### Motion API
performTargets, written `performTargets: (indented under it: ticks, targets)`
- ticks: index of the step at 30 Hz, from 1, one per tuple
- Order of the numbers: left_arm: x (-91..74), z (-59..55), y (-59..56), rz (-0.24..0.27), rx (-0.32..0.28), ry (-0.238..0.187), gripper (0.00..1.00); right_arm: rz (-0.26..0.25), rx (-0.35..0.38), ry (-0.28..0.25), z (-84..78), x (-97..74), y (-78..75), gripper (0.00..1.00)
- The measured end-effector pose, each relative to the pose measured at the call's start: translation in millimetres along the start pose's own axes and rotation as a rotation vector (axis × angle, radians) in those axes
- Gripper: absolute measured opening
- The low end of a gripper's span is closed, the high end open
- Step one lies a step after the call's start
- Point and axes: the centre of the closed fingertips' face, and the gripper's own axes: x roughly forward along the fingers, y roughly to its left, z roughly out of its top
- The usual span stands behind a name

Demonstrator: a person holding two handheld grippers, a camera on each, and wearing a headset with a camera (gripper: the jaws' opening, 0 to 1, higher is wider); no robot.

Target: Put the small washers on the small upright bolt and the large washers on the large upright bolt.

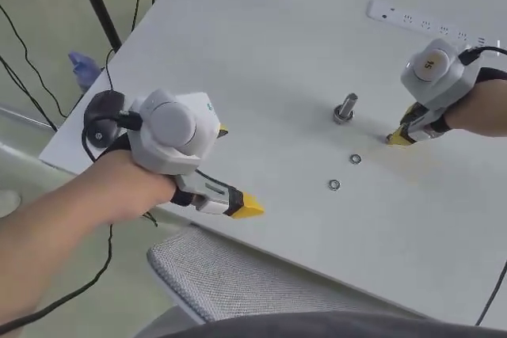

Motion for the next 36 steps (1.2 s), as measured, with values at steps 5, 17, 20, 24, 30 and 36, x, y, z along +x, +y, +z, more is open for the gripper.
performTargets:
  ticks: [5,17,20,24,30,36]
  targets:
    - [1.1,3.4,-1.3,0.004,0.012,-0.007,0.88,-0.017,0.008,-0.017,2.9,-11.9,0.5,0.27]
    - [-7.0,10.7,2.4,0.039,0.031,-0.033,0.98,-0.035,0.009,-0.046,6.7,-28.8,8.8,0.27]
    - [-8.7,9.7,-1.3,0.022,0.031,-0.027,0.97,-0.038,0.019,-0.056,7.3,-31.0,12.1,0.27]
    - [-9.6,8.4,-1.9,0.024,0.037,-0.021,0.99,-0.042,0.021,-0.064,9.4,-35.7,18.0,0.27]
    - [-10.6,11.2,-5.0,0.012,0.041,-0.026,0.99,-0.035,0.028,-0.088,16.3,-39.2,29.4,0.31]
    - [-11.6,11.2,-6.2,-0.009,0.041,-0.028,0.99,-0.039,0.021,-0.109,20.0,-38.6,42.0,0.31]
